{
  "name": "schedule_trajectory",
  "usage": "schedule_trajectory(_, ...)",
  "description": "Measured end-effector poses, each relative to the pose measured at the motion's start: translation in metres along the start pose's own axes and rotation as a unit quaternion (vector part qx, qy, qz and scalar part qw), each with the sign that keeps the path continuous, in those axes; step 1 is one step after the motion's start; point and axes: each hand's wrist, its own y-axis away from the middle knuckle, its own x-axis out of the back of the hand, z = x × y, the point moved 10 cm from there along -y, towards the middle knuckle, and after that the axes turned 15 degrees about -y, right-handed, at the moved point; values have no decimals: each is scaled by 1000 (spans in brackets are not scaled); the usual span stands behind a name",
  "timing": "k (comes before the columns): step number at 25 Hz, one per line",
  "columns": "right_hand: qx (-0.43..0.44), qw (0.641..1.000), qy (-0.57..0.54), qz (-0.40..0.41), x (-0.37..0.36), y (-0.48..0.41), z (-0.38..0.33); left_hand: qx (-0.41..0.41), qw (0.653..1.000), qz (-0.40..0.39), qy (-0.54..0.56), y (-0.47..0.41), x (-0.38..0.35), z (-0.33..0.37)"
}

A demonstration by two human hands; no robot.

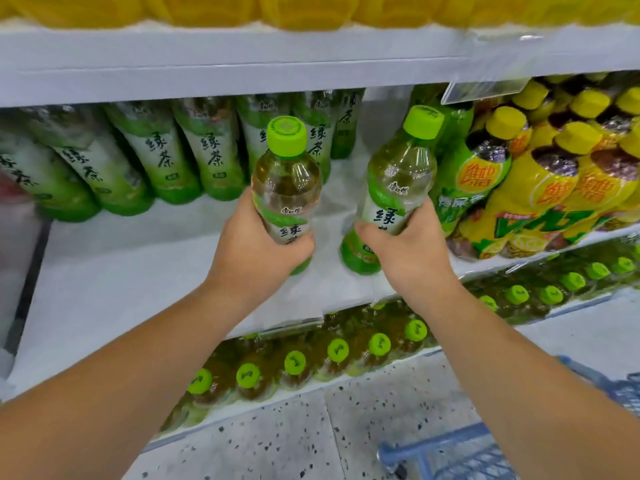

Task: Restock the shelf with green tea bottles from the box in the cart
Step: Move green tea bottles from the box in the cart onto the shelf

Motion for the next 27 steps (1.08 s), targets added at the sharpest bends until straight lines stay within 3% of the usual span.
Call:
schedule_trajectory(7, 13, 999, -23, -37, -7, 0, 25, -19, 994, -61, -85, 7, -11, -21)
schedule_trajectory(11, 18, 989, 147, 2, 0, 10, 44, -35, 986, -48, -156, 12, -11, -28)
schedule_trajectory(15, 31, 990, 137, -3, -6, -6, 42, -47, 989, -4, -141, 12, -10, -30)
schedule_trajectory(22, 42, 987, 151, 25, -27, -67, 42, -56, 985, -17, -162, -12, -20, -36)
schedule_trajectory(27, 31, 991, 121, 38, -39, -102, 48, -105, 973, -7, -203, -11, -28, -38)
